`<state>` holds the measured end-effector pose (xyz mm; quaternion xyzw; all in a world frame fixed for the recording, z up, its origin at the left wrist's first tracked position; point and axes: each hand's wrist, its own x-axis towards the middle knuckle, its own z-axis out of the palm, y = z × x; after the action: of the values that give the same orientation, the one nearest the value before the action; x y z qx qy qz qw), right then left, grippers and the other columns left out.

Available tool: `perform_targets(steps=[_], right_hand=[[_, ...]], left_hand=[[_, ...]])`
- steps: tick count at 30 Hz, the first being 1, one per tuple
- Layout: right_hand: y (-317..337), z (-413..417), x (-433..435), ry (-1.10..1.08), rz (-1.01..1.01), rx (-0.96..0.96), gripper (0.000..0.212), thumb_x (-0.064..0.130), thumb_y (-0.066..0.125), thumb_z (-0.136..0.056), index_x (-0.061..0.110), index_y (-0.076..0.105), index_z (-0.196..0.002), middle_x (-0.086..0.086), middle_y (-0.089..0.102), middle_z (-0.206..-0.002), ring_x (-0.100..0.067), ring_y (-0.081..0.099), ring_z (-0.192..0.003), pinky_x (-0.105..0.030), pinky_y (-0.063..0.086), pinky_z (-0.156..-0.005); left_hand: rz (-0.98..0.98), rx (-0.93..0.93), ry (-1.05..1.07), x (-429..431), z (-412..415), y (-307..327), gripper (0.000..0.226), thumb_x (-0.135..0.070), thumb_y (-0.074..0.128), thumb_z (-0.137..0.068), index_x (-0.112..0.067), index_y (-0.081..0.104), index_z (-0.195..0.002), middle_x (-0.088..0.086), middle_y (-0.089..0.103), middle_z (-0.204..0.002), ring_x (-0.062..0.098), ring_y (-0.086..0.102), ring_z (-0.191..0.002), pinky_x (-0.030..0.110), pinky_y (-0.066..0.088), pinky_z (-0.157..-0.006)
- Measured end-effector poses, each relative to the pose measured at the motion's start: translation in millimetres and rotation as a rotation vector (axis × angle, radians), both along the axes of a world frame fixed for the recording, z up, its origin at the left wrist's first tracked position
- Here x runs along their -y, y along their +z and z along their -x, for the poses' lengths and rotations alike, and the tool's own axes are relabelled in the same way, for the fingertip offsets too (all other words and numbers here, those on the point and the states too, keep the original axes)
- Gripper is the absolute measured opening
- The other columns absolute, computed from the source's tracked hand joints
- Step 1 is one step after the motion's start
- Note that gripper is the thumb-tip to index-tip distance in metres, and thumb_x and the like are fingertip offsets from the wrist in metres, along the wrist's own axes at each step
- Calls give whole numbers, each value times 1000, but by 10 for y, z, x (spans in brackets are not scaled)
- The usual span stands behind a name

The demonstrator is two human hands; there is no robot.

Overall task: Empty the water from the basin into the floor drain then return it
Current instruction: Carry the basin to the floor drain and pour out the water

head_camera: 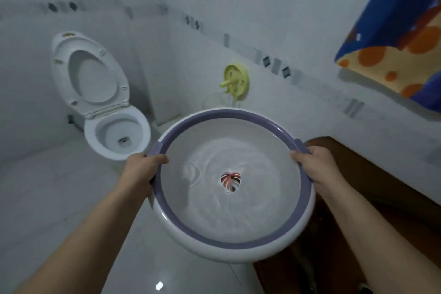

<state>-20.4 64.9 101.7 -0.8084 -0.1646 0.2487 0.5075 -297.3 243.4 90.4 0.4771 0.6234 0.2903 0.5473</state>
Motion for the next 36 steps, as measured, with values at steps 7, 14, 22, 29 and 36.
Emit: perform_targets(steps=[7,14,22,29,36], right_hand=[[-188,482,-761,88,45,-16,14,11,66,-80,2,60,-70,-23,65,-80,-29,61,-64,-32,48,-57],[-450,917,-1402,82,2,-73,10,3,65,-77,-5,60,-72,-18,59,-74,-27,59,-68,-35,45,-65],[-879,1124,-2101,125,31,-86,16,5,67,-73,-6,56,-67,-16,56,-73,-25,55,-68,-36,42,-64],[-1691,1143,-2575,169,94,-68,20,5,67,-68,8,50,-58,-13,52,-66,-22,50,-52,-28,40,-51],[-2872,1089,-2887,202,108,-47,18,4,67,-67,6,52,-59,-11,50,-57,-18,53,-46,-19,38,-39]], left_hand=[[3,-22,96,-527,692,-163,13,-12,68,-69,-8,56,-70,13,58,-68,27,57,-60,31,43,-52],[19,-18,174,-988,1160,-283,12,-8,67,-71,-8,55,-68,12,60,-66,27,58,-58,28,41,-46],[50,-28,257,-1377,1425,-670,10,-6,65,-72,-4,55,-71,12,57,-66,27,56,-57,29,42,-50],[57,-37,348,-1547,1476,-1513,15,-6,64,-74,-7,53,-65,12,56,-65,24,55,-57,27,43,-50],[83,-27,375,-1663,1480,-2688,11,-9,63,-75,-10,56,-67,10,59,-66,21,58,-59,26,42,-48]])
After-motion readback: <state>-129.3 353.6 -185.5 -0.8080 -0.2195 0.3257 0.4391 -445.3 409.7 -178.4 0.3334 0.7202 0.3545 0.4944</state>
